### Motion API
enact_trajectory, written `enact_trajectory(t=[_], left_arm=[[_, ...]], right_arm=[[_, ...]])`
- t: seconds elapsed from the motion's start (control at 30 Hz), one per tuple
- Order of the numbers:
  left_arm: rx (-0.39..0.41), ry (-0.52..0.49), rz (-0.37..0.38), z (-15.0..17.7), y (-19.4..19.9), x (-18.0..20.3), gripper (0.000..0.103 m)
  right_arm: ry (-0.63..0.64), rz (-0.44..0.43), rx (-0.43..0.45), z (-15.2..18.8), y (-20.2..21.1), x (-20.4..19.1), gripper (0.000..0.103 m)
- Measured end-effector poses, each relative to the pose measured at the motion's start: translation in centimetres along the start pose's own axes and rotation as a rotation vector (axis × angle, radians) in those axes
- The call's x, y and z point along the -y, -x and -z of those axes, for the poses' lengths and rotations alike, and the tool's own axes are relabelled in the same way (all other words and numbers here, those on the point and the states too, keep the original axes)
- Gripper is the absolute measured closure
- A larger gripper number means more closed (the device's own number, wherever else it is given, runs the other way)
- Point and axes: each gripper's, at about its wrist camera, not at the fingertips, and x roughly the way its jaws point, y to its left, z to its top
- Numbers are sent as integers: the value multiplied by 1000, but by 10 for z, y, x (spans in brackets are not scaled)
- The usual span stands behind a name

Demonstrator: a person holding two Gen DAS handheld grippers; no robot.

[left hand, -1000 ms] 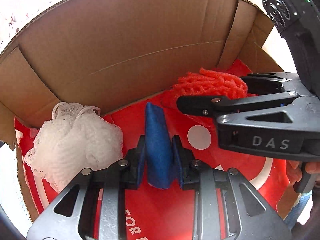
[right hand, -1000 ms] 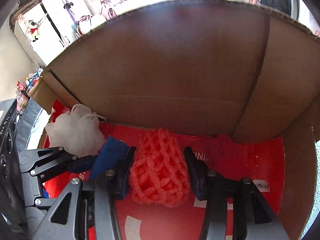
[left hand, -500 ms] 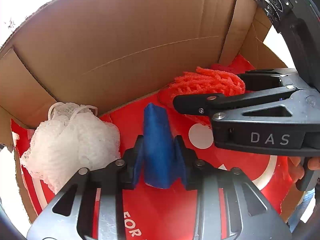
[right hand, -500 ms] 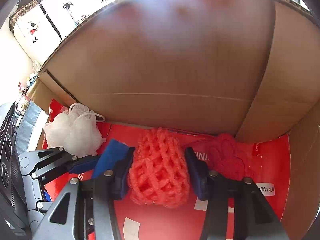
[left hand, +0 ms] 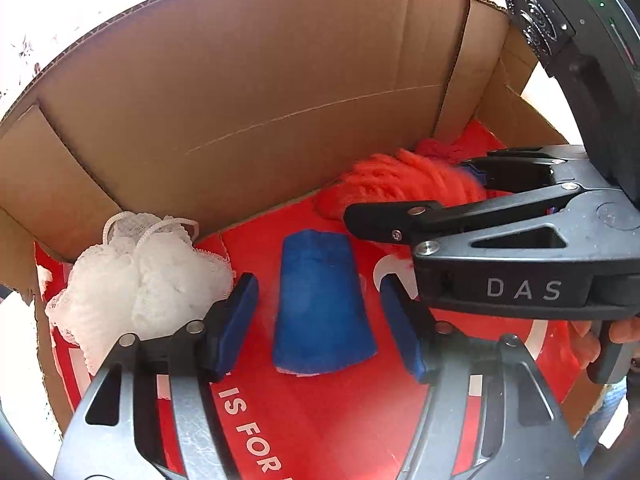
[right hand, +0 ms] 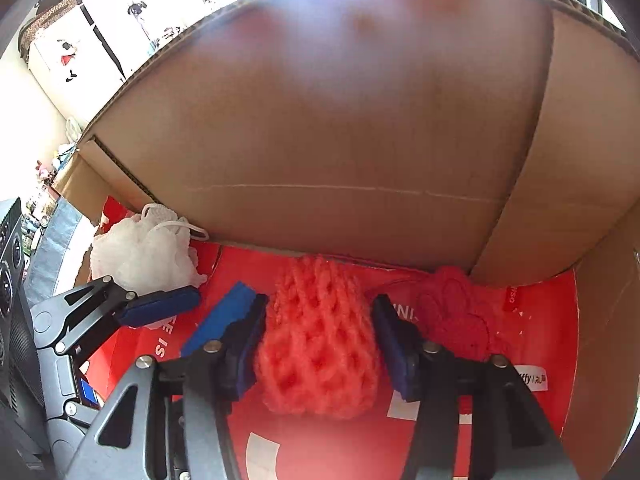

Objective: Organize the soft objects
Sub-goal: 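Open the left tool releasing the sponge while the right tool releases the foam net, then withdraw both open tools from the box back over the blanket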

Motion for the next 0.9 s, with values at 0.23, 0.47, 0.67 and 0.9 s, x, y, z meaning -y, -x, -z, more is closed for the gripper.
enact_trajectory(t=[0.23, 0.47, 0.67, 0.9], left_arm=[[11, 5, 3, 0, 2, -6, 39], [39, 12, 0, 2, 18, -4, 33], [81, 31, 7, 7, 41, -3, 31], [191, 67, 50, 28, 85, -3, 21]], right_arm=[[-7, -6, 7, 1, 0, 2, 42], [-10, -3, 38, 0, 19, 1, 39], [-9, 4, 91, 4, 52, -4, 32], [20, 34, 193, 22, 109, -19, 22]])
